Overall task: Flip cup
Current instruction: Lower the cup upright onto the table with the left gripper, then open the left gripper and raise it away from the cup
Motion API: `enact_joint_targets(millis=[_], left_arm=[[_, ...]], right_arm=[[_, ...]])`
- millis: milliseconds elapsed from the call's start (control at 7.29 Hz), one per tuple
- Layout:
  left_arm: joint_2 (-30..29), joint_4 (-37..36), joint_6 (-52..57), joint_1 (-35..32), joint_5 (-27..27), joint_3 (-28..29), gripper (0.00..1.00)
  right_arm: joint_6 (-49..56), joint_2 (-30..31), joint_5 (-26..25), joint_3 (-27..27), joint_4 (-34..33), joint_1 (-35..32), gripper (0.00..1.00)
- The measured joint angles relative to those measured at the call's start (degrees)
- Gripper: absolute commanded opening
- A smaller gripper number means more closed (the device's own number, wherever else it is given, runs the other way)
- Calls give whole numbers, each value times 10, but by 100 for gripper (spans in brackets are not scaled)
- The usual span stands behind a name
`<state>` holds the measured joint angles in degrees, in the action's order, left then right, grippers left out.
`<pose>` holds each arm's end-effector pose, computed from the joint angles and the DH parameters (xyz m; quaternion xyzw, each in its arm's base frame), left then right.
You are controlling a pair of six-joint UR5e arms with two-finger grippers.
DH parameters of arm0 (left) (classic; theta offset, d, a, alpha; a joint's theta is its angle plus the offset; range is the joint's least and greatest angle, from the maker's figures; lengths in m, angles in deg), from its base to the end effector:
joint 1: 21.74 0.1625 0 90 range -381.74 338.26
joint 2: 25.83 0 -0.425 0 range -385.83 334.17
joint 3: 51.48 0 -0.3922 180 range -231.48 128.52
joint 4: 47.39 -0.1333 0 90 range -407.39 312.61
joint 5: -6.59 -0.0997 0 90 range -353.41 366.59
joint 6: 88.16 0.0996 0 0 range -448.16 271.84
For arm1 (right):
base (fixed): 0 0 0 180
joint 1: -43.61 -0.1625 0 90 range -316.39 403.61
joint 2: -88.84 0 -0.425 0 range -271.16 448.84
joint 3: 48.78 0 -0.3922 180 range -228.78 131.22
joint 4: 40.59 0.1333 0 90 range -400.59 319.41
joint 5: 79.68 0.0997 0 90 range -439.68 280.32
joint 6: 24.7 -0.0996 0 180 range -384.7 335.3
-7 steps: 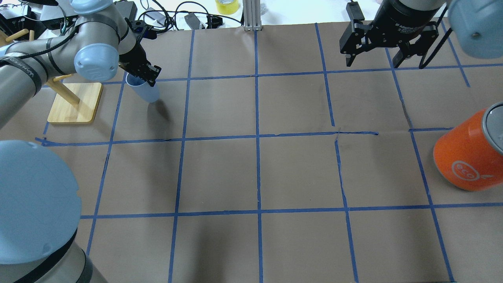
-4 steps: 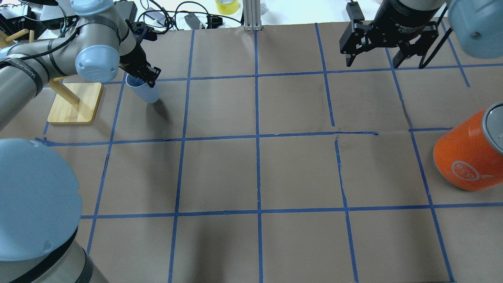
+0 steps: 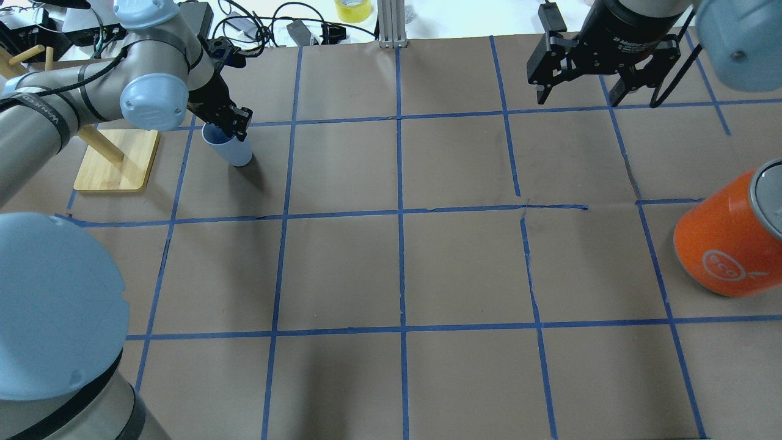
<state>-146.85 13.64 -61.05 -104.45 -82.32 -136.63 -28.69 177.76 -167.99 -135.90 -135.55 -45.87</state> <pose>-0.0484 -0.6872 0.2592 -0.1723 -0.9847 0.0262 0.0019 0.1316 -0.5120 0.5126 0.0384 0.9974 -0.0585 0.0165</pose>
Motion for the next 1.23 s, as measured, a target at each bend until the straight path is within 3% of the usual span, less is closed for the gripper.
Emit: enact_joint_targets(millis=[548, 823, 1234], left_arm=[[32, 25, -5, 0, 1, 7, 100], [94, 109, -70, -12, 2, 7, 100], [205, 232, -189, -85, -11, 3, 100]], right_arm=[[1, 0, 0, -1, 2, 0, 100], [1, 0, 0, -1, 2, 0, 100], [1, 0, -1, -1, 2, 0, 100]])
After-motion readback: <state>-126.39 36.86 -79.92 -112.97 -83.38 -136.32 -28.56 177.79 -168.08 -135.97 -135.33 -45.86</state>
